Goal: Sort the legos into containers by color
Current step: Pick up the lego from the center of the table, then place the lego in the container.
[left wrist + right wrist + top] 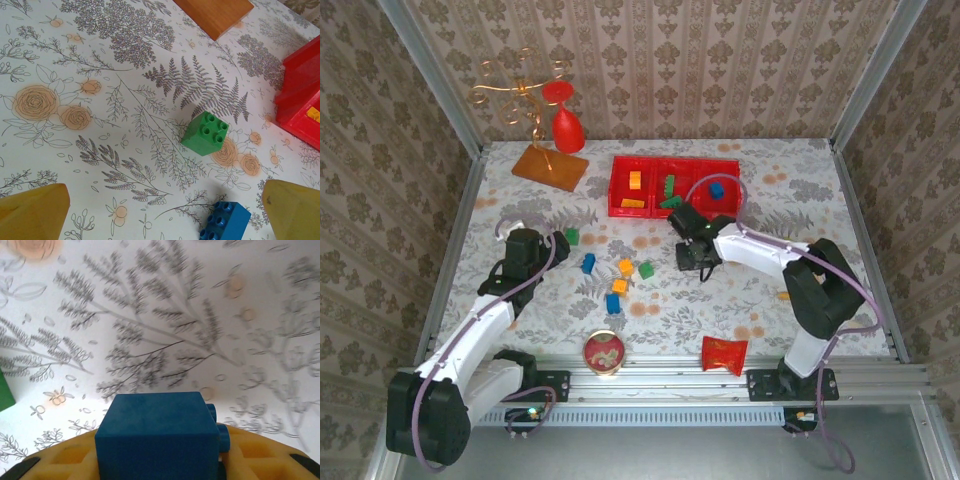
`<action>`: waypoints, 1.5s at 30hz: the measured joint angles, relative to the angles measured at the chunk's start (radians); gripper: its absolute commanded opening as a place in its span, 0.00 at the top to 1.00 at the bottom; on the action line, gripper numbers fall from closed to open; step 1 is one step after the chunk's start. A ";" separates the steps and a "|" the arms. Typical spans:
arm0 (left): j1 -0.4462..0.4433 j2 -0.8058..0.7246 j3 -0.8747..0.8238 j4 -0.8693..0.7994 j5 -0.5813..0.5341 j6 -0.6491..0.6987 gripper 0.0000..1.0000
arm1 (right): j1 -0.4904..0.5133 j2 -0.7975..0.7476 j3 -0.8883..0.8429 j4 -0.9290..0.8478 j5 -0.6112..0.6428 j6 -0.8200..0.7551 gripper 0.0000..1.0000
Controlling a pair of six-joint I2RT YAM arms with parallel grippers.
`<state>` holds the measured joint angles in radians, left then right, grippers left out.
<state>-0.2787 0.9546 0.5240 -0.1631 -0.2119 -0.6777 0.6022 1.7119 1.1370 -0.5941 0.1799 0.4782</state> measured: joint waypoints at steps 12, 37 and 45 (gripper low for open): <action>0.000 0.005 0.000 0.000 0.008 0.000 0.00 | -0.163 -0.057 0.153 -0.024 0.045 -0.049 0.80; 0.000 0.047 0.010 0.000 0.057 0.000 0.00 | -0.323 0.343 0.544 -0.016 0.076 -0.135 0.76; 0.000 0.066 0.022 0.003 0.072 0.000 0.00 | -0.323 0.354 0.551 -0.014 0.079 -0.136 0.65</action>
<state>-0.2787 1.0203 0.5457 -0.1596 -0.1398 -0.6773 0.2790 2.0659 1.6878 -0.6086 0.2588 0.3420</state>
